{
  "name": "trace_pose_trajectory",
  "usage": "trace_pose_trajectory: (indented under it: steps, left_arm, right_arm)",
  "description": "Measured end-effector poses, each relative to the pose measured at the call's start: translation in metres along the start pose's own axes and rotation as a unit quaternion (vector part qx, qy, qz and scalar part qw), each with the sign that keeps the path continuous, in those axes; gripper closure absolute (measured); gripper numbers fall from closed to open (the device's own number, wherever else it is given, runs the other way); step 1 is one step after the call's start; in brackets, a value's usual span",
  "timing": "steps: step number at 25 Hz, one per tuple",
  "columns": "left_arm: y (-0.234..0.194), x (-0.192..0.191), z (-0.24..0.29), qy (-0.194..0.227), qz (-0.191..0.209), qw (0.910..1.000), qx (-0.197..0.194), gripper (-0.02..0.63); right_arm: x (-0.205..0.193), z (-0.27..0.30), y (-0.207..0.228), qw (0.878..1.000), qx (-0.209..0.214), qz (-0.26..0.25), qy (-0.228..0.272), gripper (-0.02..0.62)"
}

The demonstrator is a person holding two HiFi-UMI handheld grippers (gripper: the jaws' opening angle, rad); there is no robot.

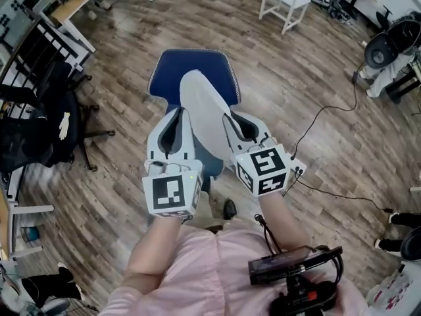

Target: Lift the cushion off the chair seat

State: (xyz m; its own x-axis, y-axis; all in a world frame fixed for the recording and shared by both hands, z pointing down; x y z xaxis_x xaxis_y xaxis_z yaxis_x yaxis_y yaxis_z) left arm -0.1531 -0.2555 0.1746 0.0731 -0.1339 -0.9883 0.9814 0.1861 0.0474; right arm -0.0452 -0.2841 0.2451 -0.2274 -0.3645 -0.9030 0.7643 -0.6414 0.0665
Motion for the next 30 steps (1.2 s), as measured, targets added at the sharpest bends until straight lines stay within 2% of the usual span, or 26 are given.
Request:
trace_pose_trajectory:
  steps: [6,11,30]
  left_arm:
    - [0.009,0.045,-0.029,0.046,0.017,0.9985,0.022,0.592]
    - [0.008,0.063,-0.042,0.061,0.019,0.9974,0.033,0.592]
    - [0.013,0.071,-0.050,0.064,0.018,0.9970,0.041,0.592]
  right_arm:
    - [0.052,-0.048,-0.004,0.997,-0.015,-0.048,0.063,0.561]
    - [0.074,-0.069,-0.013,0.993,-0.028,-0.078,0.089,0.561]
    - [0.085,-0.080,-0.025,0.988,-0.034,-0.107,0.110,0.565]
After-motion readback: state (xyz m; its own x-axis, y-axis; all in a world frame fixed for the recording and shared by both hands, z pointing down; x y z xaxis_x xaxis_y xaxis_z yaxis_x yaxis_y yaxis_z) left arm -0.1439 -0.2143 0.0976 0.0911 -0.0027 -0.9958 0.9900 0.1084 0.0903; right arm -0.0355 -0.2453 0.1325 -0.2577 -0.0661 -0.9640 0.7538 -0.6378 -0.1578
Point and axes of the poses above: the fingertips, and each gripper's own axes: z forward along the fingers, y to its right, x out of its top, the point moved 2 cm from there along -z, backward along the fingers, and after that the axes turned 10 degrees about -y, right-handed, at the moved point
